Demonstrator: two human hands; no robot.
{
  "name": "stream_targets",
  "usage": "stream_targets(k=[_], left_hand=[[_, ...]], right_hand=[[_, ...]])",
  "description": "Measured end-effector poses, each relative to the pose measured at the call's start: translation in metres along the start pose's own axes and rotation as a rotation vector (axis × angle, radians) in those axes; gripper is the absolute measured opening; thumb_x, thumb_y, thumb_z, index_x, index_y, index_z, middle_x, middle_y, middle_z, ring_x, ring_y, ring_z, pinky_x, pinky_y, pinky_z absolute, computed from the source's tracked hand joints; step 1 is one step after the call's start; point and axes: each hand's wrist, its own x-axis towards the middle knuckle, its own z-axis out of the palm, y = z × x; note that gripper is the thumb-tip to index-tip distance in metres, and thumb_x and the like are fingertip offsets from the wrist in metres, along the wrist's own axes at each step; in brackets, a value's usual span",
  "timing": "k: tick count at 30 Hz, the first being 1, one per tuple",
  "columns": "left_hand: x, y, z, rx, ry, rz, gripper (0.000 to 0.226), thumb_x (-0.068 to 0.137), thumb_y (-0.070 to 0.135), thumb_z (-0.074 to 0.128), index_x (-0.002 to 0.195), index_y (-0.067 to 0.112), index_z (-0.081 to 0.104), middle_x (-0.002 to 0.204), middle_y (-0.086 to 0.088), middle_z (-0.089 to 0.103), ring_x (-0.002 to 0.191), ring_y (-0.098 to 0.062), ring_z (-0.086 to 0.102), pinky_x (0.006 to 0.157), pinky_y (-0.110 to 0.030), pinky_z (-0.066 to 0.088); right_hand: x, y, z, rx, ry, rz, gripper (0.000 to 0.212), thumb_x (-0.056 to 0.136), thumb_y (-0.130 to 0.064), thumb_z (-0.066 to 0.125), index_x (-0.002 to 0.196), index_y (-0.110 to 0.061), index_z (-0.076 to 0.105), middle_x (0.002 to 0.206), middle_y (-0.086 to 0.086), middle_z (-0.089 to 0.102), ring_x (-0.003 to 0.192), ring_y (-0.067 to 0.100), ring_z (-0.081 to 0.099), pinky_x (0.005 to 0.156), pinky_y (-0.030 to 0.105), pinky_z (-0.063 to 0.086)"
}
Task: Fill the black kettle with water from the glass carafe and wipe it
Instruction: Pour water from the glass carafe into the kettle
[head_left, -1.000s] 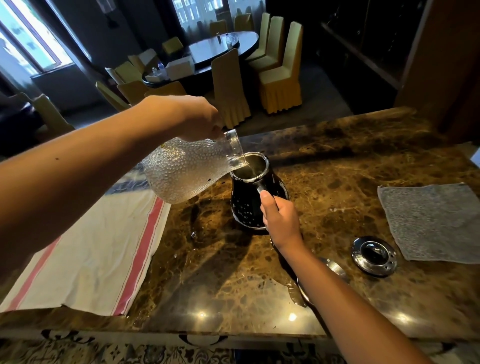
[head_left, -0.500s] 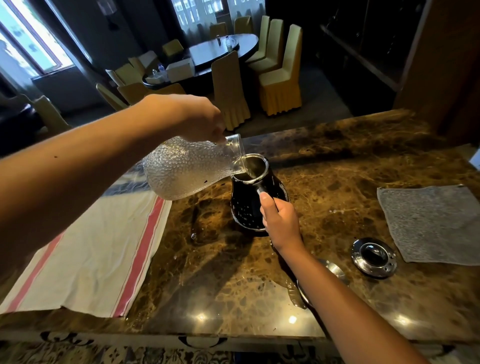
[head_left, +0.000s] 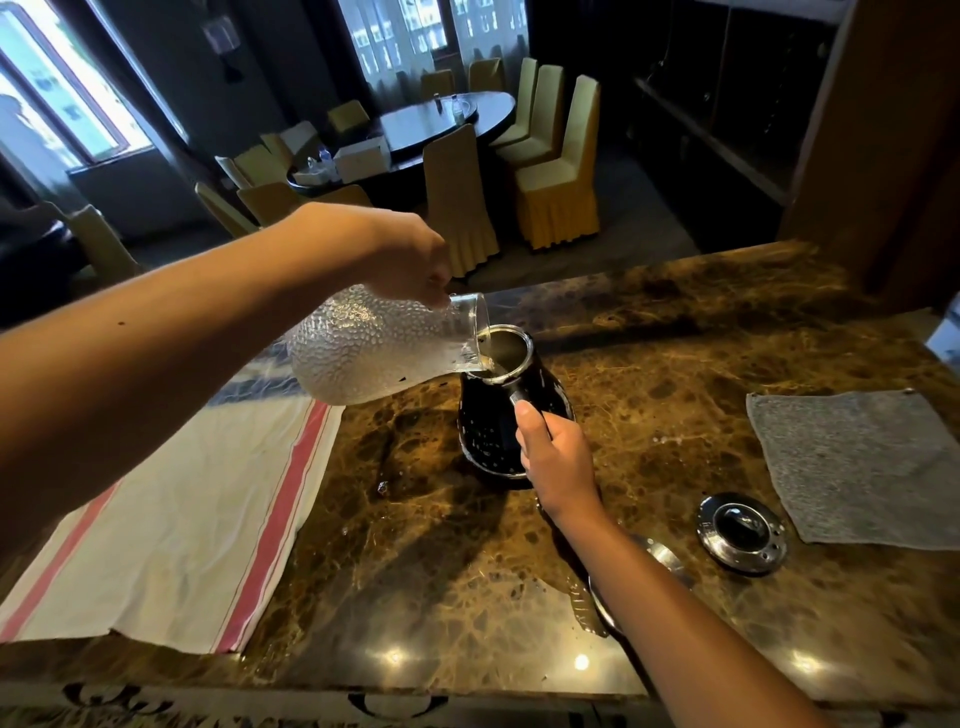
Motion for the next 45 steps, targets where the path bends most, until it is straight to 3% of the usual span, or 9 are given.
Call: stream_targets(k=[3,8,22,29,33,39,42,45], left_hand=[[0.002,0.003,-0.002,0.013,-0.018,-0.018,0.041,0.108,0.041,0.045,0.136,0.017,0.064,0.122,-0.006,0.067,0.108,-0.024,0.063,0.085,-0.031,0.048],[0.003,0.003,-0.006,0.015,-0.043,-0.022,0.040,0.108,0.040,0.046,0.136,0.018,0.064,0.122,-0.006,0.066,0.110,-0.025,0.063,0.097,-0.039,0.052],[0.008,0.013,-0.011,0.097,-0.035,0.002,0.038,0.107,0.041,0.047,0.135,0.020,0.063,0.118,-0.005,0.066,0.106,-0.023,0.062,0.088,-0.033,0.050],[0.005,0.018,-0.013,0.146,-0.029,0.002,0.039,0.109,0.038,0.044,0.136,0.016,0.062,0.118,-0.006,0.065,0.105,-0.023,0.062,0.086,-0.033,0.050],[0.005,0.022,-0.014,0.170,-0.027,0.001,0.038,0.109,0.038,0.044,0.137,0.017,0.061,0.119,-0.005,0.065,0.106,-0.022,0.061,0.088,-0.033,0.049],[0.004,0.026,-0.017,0.169,-0.040,-0.004,0.036,0.109,0.038,0.045,0.134,0.018,0.063,0.114,-0.005,0.065,0.099,-0.021,0.061,0.087,-0.033,0.051],[0.005,0.028,-0.018,0.192,-0.044,0.002,0.036,0.110,0.037,0.044,0.134,0.017,0.061,0.115,-0.004,0.064,0.096,-0.020,0.058,0.082,-0.031,0.047],[0.005,0.029,-0.019,0.193,-0.031,0.001,0.037,0.109,0.037,0.045,0.135,0.017,0.062,0.110,-0.002,0.062,0.092,-0.019,0.056,0.078,-0.029,0.043]], right_hand=[[0.002,0.004,-0.001,-0.004,0.005,0.001,0.052,0.095,-0.061,0.049,0.049,-0.036,0.048,0.048,-0.020,0.043,0.044,-0.001,0.041,0.047,0.012,0.029],[0.004,0.007,-0.001,-0.020,0.000,0.007,0.054,0.095,-0.062,0.049,0.049,-0.034,0.044,0.048,-0.017,0.039,0.044,0.002,0.036,0.051,0.023,0.026],[0.004,0.007,-0.002,-0.018,0.001,-0.002,0.055,0.093,-0.063,0.050,0.050,-0.031,0.038,0.049,-0.015,0.035,0.046,0.003,0.032,0.051,0.029,0.024],[0.004,0.007,-0.002,-0.038,0.005,-0.018,0.053,0.096,-0.061,0.048,0.049,-0.036,0.049,0.047,-0.020,0.044,0.045,-0.001,0.043,0.049,0.014,0.029],[0.005,0.009,-0.001,-0.035,0.006,-0.018,0.053,0.096,-0.061,0.048,0.050,-0.034,0.045,0.048,-0.018,0.041,0.046,0.001,0.039,0.052,0.023,0.028],[0.005,0.012,-0.002,-0.027,0.007,-0.014,0.053,0.097,-0.062,0.049,0.051,-0.034,0.046,0.049,-0.018,0.041,0.046,0.001,0.038,0.052,0.026,0.027],[0.005,0.013,-0.002,-0.028,0.005,-0.013,0.053,0.097,-0.062,0.050,0.051,-0.034,0.048,0.049,-0.017,0.042,0.046,0.001,0.040,0.051,0.024,0.028],[0.006,0.014,-0.001,-0.014,0.014,0.003,0.056,0.095,-0.063,0.052,0.052,-0.029,0.041,0.051,-0.014,0.037,0.048,0.005,0.034,0.053,0.032,0.025]])
